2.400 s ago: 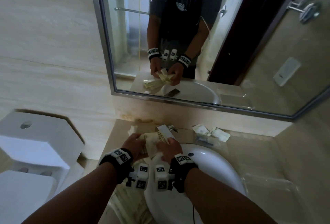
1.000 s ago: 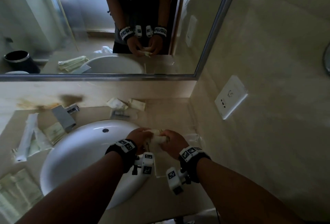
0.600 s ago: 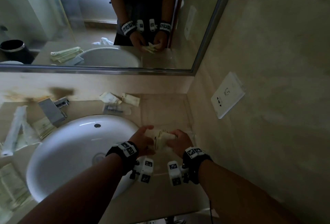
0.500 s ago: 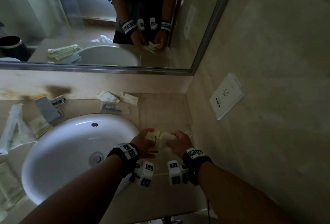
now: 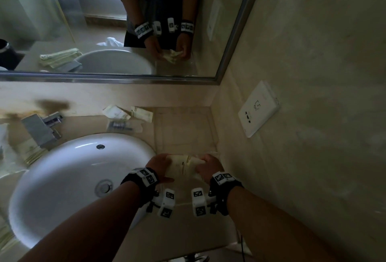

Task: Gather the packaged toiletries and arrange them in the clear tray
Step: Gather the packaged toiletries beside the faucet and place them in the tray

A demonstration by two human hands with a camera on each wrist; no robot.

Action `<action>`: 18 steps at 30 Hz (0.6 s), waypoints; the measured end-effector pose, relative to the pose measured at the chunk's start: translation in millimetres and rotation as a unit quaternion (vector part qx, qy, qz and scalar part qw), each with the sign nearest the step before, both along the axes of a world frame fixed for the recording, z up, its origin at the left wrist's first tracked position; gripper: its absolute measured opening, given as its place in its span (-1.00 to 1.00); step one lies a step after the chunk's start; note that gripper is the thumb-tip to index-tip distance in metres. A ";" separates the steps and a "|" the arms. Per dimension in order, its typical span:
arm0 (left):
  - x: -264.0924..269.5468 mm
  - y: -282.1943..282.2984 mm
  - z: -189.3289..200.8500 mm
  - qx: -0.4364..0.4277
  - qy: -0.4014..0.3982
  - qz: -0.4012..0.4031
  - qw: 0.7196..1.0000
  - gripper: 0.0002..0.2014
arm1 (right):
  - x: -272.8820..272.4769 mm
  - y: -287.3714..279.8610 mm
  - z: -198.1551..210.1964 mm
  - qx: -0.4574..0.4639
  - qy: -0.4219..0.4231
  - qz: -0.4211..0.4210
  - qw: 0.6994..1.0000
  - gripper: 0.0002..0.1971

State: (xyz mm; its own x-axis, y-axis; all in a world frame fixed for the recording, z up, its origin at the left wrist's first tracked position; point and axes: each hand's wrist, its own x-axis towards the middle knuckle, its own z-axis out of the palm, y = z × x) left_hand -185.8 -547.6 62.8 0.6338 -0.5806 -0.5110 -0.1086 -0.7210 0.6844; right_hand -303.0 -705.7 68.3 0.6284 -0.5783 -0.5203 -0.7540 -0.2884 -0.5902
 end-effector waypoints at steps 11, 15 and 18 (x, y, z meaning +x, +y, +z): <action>17.9 -11.8 -19.5 0.135 -0.067 -0.072 0.986 -0.70 | -11.3 -17.9 -32.2 -0.061 0.099 0.103 0.988 -0.59; 24.4 -13.8 -21.4 0.157 -0.052 -0.056 0.985 -0.66 | -1.4 -25.7 -41.0 -0.060 0.123 0.138 0.981 -0.54; 25.0 -16.2 -23.2 0.159 -0.045 -0.059 0.985 -0.63 | 3.9 -29.0 -47.4 -0.057 0.155 0.126 0.978 -0.54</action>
State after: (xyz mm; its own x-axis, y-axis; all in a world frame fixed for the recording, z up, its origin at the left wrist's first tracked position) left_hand -160.9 -563.9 39.6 0.6224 -0.4725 -0.6240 -0.2536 -0.8760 0.4103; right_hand -299.1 -734.6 20.9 0.5811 -0.4897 -0.6500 -0.7877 -0.5390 -0.2982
